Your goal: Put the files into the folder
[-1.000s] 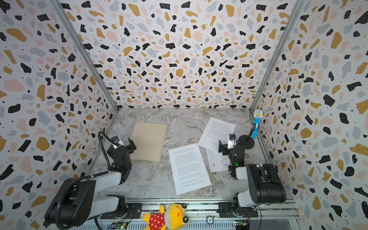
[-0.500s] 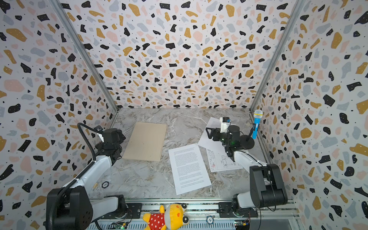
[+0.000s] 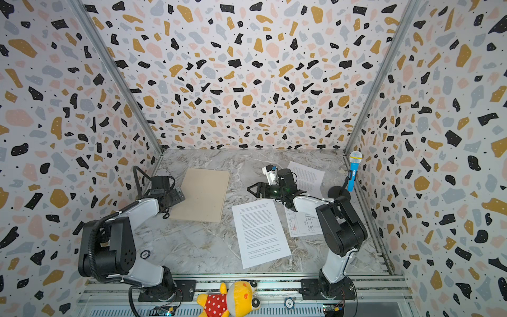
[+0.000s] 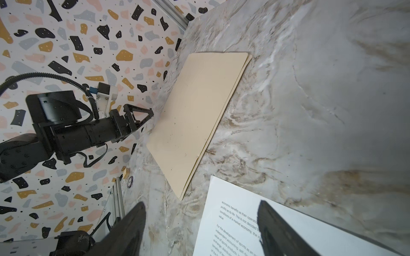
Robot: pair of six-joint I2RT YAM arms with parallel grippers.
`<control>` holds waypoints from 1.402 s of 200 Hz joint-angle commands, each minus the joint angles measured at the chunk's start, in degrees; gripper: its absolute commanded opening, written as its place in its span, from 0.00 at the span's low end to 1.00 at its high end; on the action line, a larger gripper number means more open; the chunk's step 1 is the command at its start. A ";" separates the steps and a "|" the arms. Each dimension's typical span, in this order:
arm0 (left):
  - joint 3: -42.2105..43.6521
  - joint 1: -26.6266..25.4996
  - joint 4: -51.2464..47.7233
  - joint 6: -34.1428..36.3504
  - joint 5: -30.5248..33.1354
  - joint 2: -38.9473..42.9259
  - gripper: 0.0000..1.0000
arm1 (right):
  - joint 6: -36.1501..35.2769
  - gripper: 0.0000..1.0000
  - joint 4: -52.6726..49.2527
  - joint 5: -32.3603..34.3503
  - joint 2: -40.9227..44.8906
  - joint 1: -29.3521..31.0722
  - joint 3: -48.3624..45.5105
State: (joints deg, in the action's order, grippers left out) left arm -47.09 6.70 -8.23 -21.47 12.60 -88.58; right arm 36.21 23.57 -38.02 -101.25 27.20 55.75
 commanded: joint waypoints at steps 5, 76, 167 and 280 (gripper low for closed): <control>-1.51 0.31 -1.63 2.22 -2.12 -2.18 1.00 | 0.97 0.79 -4.36 -1.04 -1.79 1.16 3.92; -4.34 0.41 -1.43 4.53 -10.55 -8.39 0.98 | -0.16 0.75 -10.51 -3.06 -8.36 2.42 10.37; -2.31 0.33 2.96 2.01 -24.94 -9.25 0.89 | -1.25 0.72 -15.05 -5.17 -15.07 1.28 17.77; -5.32 -5.03 5.72 -2.26 -25.16 -12.25 0.87 | -0.34 0.67 -17.92 -8.10 -21.71 0.44 27.57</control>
State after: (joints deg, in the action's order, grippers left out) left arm -50.98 2.31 -1.83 -22.17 -12.91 -99.11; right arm 35.77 7.25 -44.88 -122.67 28.14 81.32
